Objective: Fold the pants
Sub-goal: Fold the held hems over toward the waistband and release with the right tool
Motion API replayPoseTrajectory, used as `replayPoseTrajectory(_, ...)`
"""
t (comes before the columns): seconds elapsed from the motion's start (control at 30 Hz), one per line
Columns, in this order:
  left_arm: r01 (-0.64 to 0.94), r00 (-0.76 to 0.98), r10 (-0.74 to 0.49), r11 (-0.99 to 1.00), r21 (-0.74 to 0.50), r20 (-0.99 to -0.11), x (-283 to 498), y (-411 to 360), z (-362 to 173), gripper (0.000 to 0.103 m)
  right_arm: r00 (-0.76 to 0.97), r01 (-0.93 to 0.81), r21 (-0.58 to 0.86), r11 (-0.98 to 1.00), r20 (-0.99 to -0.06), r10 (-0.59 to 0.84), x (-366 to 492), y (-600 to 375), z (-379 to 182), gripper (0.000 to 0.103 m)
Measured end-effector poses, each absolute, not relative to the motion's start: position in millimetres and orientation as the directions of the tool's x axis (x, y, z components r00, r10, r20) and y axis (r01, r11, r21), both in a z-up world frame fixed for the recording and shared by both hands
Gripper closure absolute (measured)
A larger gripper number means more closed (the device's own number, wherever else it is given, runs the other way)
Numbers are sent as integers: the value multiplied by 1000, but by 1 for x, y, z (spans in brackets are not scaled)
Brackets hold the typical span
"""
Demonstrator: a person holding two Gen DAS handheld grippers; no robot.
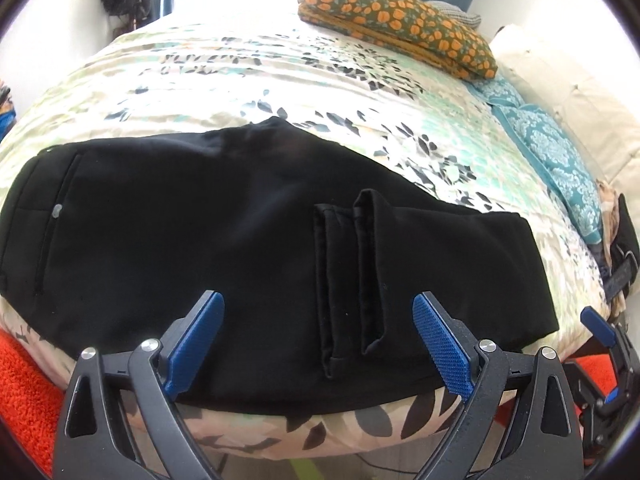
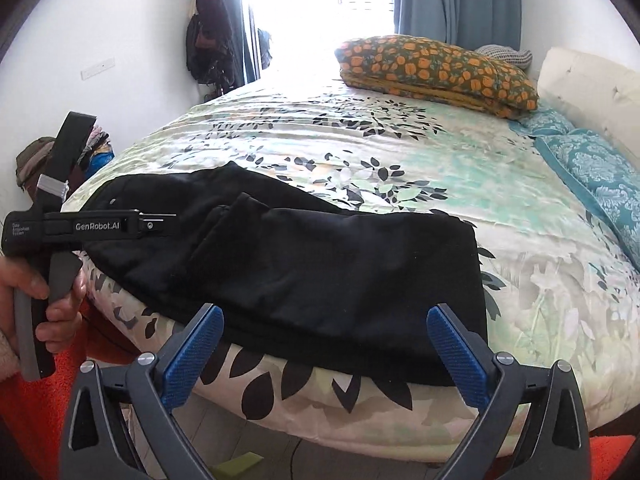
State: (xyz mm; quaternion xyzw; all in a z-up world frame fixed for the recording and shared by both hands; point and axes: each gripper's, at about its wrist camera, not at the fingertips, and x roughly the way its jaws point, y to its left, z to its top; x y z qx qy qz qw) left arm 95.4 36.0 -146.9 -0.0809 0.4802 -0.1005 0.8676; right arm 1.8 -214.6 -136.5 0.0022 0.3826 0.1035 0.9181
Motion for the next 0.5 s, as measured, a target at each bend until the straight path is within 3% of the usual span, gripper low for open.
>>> replayPoseTrajectory(0.5,62,527,-221,973,-222,-821,92,47,-148,7,676,-180,147,973,-700,231,-6,-219,-134,2)
